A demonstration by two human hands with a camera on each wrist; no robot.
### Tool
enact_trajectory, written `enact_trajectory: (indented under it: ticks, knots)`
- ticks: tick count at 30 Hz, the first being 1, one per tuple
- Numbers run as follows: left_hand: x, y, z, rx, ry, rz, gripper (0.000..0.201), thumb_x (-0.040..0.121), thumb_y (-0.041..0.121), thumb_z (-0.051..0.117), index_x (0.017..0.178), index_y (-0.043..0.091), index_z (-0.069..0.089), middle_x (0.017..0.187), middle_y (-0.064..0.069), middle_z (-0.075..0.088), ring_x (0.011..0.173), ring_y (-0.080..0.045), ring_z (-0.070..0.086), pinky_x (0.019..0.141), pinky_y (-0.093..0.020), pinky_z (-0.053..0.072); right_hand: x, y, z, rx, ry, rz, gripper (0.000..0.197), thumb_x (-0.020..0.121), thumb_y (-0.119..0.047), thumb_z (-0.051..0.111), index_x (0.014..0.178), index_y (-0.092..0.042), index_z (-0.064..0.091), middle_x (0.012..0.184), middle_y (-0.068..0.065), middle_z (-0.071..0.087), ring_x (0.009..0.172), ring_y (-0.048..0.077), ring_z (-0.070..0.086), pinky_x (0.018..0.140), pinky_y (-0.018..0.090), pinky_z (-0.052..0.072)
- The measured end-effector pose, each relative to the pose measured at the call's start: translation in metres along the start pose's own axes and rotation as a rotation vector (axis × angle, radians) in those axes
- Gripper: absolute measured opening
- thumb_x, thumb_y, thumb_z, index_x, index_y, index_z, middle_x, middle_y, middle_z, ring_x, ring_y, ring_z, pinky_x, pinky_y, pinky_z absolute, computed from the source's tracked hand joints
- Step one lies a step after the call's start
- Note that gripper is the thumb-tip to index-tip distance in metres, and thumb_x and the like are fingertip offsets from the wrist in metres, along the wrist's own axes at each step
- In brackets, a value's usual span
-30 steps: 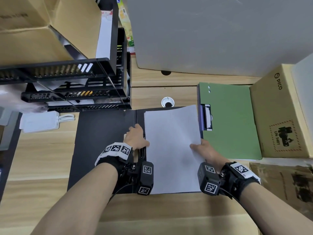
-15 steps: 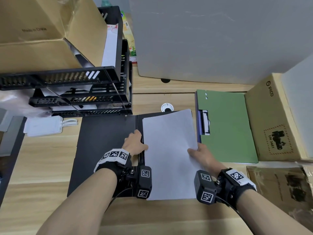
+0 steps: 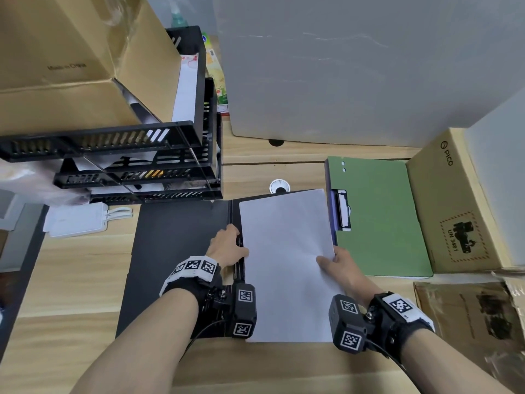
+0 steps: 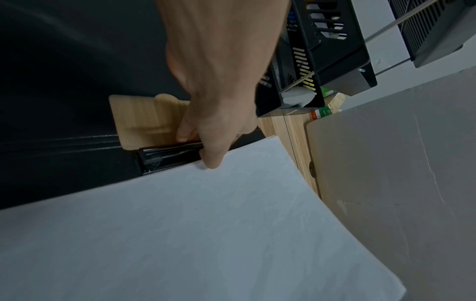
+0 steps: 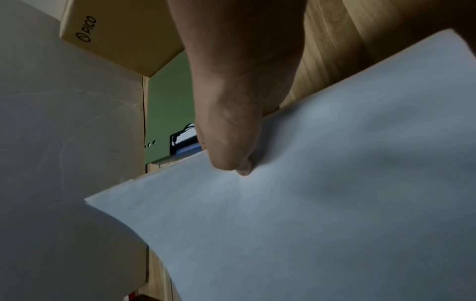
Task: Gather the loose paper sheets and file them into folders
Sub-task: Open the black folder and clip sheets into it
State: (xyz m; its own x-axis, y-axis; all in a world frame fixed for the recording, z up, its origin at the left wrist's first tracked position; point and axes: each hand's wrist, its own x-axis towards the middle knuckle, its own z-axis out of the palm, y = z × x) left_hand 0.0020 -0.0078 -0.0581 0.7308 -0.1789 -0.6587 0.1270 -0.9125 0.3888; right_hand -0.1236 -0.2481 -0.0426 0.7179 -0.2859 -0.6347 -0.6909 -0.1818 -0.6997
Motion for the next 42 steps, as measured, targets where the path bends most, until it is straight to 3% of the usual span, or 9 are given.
enact_trajectory:
  ticks: [4, 8, 11, 18, 23, 31, 36, 40, 42]
  knots:
    - [0.001, 0.002, 0.0, -0.003, 0.002, -0.025, 0.058, 0.081, 0.025, 0.069, 0.13, 0.01, 0.041, 0.128, -0.011, 0.05, 0.115, -0.032, 0.051, 0.077, -0.033, 0.042, 0.002, 0.001, 0.002, -0.037, -0.042, 0.004, 0.024, 0.093, -0.013, 0.054, 0.114, -0.007, 0.062, 0.094, 0.005, 0.073, 0.081, 0.023, 0.069, 0.075, 0.035, 0.056]
    - [0.001, 0.002, -0.001, -0.034, 0.01, -0.047, 0.053, 0.08, 0.026, 0.068, 0.123, 0.009, 0.043, 0.119, -0.01, 0.055, 0.105, -0.03, 0.056, 0.077, -0.034, 0.046, -0.004, -0.01, 0.012, -0.08, -0.088, -0.056, 0.024, 0.094, -0.009, 0.051, 0.115, -0.008, 0.063, 0.107, 0.004, 0.071, 0.098, 0.024, 0.068, 0.091, 0.039, 0.053]
    - [0.001, 0.002, 0.0, -0.056, 0.02, -0.055, 0.055, 0.079, 0.026, 0.07, 0.124, 0.008, 0.043, 0.121, -0.009, 0.055, 0.107, -0.029, 0.056, 0.079, -0.034, 0.046, -0.005, -0.013, 0.012, -0.093, -0.071, -0.068, 0.025, 0.095, -0.005, 0.049, 0.115, -0.01, 0.062, 0.11, 0.005, 0.069, 0.101, 0.023, 0.065, 0.088, 0.031, 0.049]
    - [0.001, 0.006, 0.004, -0.063, 0.044, -0.05, 0.058, 0.079, 0.025, 0.071, 0.125, 0.005, 0.043, 0.122, -0.011, 0.055, 0.108, -0.03, 0.056, 0.078, -0.034, 0.047, 0.003, -0.015, 0.009, -0.099, -0.032, -0.089, 0.025, 0.093, -0.005, 0.049, 0.113, -0.008, 0.064, 0.105, 0.007, 0.072, 0.095, 0.025, 0.067, 0.088, 0.036, 0.053]
    - [0.003, 0.007, 0.005, -0.081, 0.059, -0.057, 0.06, 0.078, 0.023, 0.071, 0.127, 0.004, 0.044, 0.125, -0.011, 0.055, 0.111, -0.031, 0.055, 0.078, -0.033, 0.045, 0.006, -0.017, 0.009, -0.089, 0.012, -0.092, 0.016, 0.093, -0.004, 0.05, 0.098, -0.014, 0.062, 0.076, -0.006, 0.064, 0.069, 0.015, 0.061, 0.058, 0.02, 0.046]
    - [0.002, 0.008, 0.006, -0.08, 0.075, -0.052, 0.062, 0.078, 0.023, 0.072, 0.129, 0.003, 0.043, 0.127, -0.013, 0.054, 0.113, -0.032, 0.055, 0.079, -0.033, 0.046, 0.012, -0.021, 0.016, -0.133, 0.052, -0.07, 0.016, 0.092, -0.004, 0.048, 0.097, -0.015, 0.06, 0.069, -0.008, 0.059, 0.06, 0.01, 0.055, 0.046, 0.012, 0.04]
    - [0.004, 0.007, 0.007, -0.079, 0.079, -0.057, 0.066, 0.077, 0.023, 0.073, 0.13, 0.002, 0.04, 0.128, -0.014, 0.053, 0.115, -0.033, 0.053, 0.081, -0.034, 0.047, 0.019, -0.021, 0.018, -0.145, 0.063, -0.007, 0.019, 0.091, -0.006, 0.048, 0.103, -0.014, 0.061, 0.091, 0.009, 0.067, 0.08, 0.025, 0.063, 0.07, 0.026, 0.048]
    - [0.004, 0.008, 0.009, -0.034, 0.093, -0.068, 0.064, 0.075, 0.022, 0.073, 0.125, 0.001, 0.039, 0.122, -0.015, 0.054, 0.113, -0.035, 0.052, 0.084, -0.037, 0.049, 0.023, -0.019, 0.016, -0.173, -0.025, 0.074, 0.031, 0.089, -0.007, 0.048, 0.118, -0.009, 0.059, 0.106, 0.01, 0.068, 0.096, 0.029, 0.065, 0.078, 0.032, 0.051]
    - [0.003, 0.012, 0.011, 0.011, 0.109, -0.082, 0.065, 0.076, 0.021, 0.073, 0.126, 0.0, 0.037, 0.123, -0.016, 0.052, 0.112, -0.035, 0.053, 0.077, -0.034, 0.046, 0.025, -0.017, 0.013, -0.176, -0.093, 0.157, 0.036, 0.088, -0.013, 0.053, 0.123, -0.011, 0.05, 0.112, 0.008, 0.064, 0.102, 0.029, 0.064, 0.083, 0.036, 0.053]
